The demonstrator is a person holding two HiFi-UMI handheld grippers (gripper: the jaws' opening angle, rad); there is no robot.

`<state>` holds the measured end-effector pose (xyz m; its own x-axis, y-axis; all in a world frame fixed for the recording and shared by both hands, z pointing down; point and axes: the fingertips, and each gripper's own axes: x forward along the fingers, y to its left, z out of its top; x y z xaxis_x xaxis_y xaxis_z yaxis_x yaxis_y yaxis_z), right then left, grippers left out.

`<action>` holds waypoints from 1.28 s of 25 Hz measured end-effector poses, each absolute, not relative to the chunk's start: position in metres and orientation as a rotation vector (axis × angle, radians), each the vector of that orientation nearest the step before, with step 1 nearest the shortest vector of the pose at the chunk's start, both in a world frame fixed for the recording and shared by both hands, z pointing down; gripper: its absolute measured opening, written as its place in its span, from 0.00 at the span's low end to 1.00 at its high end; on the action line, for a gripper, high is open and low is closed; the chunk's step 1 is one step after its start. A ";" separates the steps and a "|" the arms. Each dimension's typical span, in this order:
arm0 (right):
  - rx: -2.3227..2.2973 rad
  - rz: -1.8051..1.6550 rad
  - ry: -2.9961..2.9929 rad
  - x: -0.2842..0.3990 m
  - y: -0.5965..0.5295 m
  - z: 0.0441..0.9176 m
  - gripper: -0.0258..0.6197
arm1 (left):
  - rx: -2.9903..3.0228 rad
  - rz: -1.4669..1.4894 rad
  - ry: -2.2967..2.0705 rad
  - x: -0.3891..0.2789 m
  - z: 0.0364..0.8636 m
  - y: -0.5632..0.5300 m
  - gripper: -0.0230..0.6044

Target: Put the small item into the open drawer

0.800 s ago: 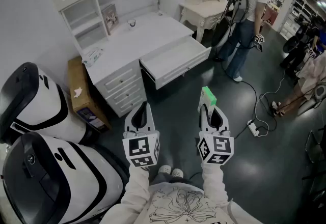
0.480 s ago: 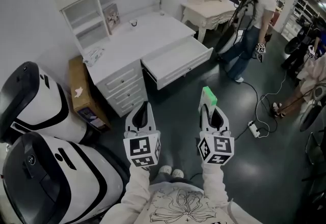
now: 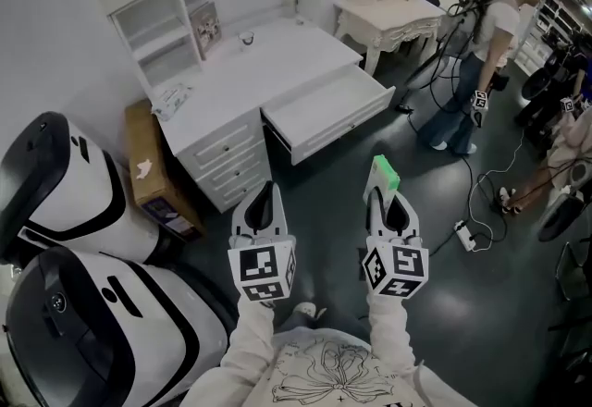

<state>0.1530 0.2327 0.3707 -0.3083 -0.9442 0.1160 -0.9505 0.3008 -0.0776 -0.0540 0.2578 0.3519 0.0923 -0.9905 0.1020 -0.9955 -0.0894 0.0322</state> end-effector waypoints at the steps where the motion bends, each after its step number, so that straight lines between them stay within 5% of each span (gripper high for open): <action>1: 1.817 0.210 -2.493 0.150 0.231 0.373 0.18 | 2.251 0.086 -2.051 -0.056 0.354 0.256 0.04; 15: 1.769 0.255 -2.483 0.137 0.165 0.393 0.18 | 2.194 0.121 -2.042 -0.068 0.379 0.193 0.05; 32: 1.606 0.245 -2.628 0.138 -0.052 0.373 0.18 | 2.080 0.115 -2.193 -0.059 0.362 0.007 0.04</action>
<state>0.1381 -0.0523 0.3728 -0.4586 -0.8795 0.1268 -0.8878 0.4474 -0.1076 -0.0589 0.0072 0.3616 -0.0507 -0.9893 0.1367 -0.9982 0.0546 0.0251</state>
